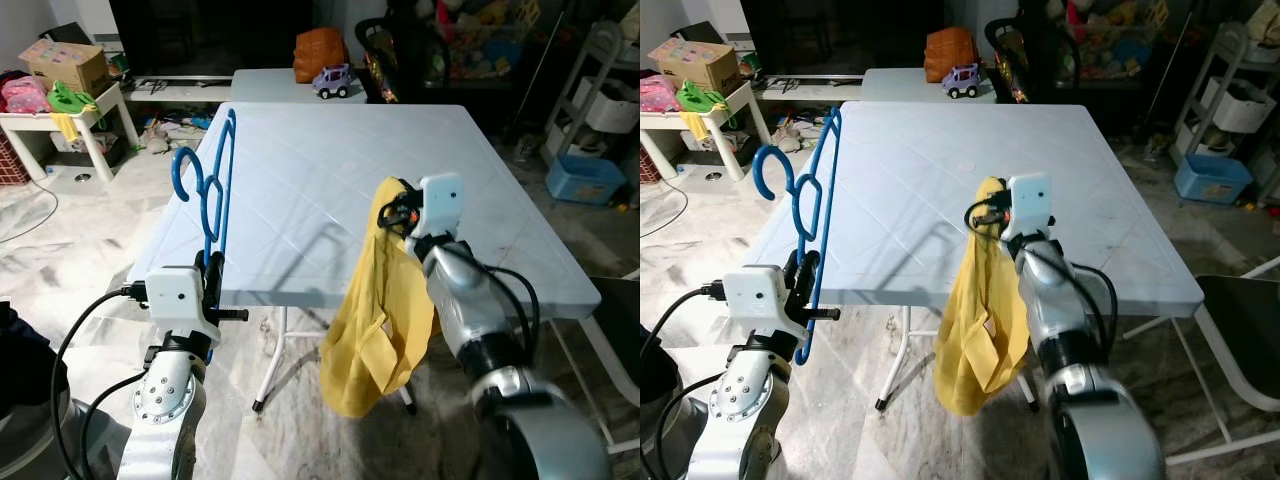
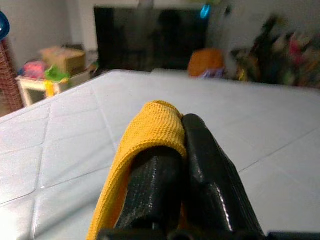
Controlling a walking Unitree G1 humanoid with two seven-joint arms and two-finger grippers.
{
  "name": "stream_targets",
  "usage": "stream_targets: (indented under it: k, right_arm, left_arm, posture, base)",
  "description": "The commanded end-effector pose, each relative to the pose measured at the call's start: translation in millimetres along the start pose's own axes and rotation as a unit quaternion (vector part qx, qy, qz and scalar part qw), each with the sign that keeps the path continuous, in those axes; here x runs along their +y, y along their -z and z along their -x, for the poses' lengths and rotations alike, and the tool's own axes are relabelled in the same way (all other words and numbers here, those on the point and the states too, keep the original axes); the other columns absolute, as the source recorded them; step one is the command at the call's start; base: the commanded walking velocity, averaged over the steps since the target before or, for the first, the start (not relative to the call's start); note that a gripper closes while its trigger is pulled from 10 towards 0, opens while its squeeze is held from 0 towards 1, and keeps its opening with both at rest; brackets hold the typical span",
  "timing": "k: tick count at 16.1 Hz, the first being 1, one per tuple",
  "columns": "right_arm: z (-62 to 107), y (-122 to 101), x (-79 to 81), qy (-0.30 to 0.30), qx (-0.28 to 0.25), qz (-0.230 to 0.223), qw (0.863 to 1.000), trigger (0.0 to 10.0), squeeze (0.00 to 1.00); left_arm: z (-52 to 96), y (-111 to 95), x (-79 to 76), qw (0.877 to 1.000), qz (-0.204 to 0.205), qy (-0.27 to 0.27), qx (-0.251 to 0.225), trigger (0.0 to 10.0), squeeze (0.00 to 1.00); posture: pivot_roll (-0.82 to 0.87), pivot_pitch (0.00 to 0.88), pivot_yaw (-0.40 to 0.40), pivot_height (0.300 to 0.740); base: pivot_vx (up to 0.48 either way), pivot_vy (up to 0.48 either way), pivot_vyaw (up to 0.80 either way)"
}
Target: Hang hanger
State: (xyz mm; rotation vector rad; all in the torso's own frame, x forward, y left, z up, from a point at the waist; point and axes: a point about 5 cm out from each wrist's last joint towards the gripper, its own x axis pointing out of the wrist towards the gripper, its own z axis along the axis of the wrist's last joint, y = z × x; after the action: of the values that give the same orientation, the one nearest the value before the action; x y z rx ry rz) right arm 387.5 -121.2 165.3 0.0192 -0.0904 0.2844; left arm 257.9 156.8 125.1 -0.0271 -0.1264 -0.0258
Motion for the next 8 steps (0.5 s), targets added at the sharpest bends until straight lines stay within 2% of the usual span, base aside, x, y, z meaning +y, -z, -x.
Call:
stream_targets:
  k: [1,2,3,5,7,8]
  right_arm:
    - [-11.5,-19,1.7,-0.013,-0.015,-0.014,1.000,10.0,0.00]
    - [-22.9,-34,2.9,-0.027,-0.006,-0.024,0.999,10.0,0.00]
    - [-26.7,-40,4.0,-0.031,-0.003,-0.027,0.999,10.0,0.00]
    - [-43.8,-70,23.3,-0.078,0.002,-0.003,0.997,10.0,0.00]
    - [-53.7,-99,42.7,-0.111,-0.022,0.019,0.993,10.0,0.00]
    - [-60.1,-125,53.6,-0.115,-0.039,0.013,0.993,10.0,0.00]
  left_arm:
    - [-0.8,1,0.2,1.000,-0.006,0.002,0.004,10.0,0.00]
    - [-0.2,1,-0.5,1.000,-0.007,0.001,0.004,10.0,0.00]
    - [0.3,1,-0.6,1.000,-0.007,0.000,0.004,10.0,0.00]
    - [4.4,4,-3.0,1.000,-0.007,-0.003,0.009,10.0,0.00]
    - [7.0,6,-4.1,1.000,-0.007,-0.005,0.013,10.0,0.00]
    - [7.8,6,-4.4,1.000,-0.007,-0.008,0.013,10.0,0.00]
  posture:
    - [0.09,0.000,-0.032,0.740]
    - [0.10,0.000,-0.042,0.740]
    - [0.10,0.000,-0.042,0.740]
    - [0.12,0.000,-0.063,0.740]
    - [0.13,0.000,-0.075,0.740]
    - [0.14,0.000,-0.081,0.740]
  base:
    - [0.000,0.000,0.00]
    - [0.000,0.000,0.00]
    - [0.000,0.000,0.00]
    - [0.000,0.000,0.00]
    - [0.000,0.000,0.00]
    - [0.000,0.000,0.00]
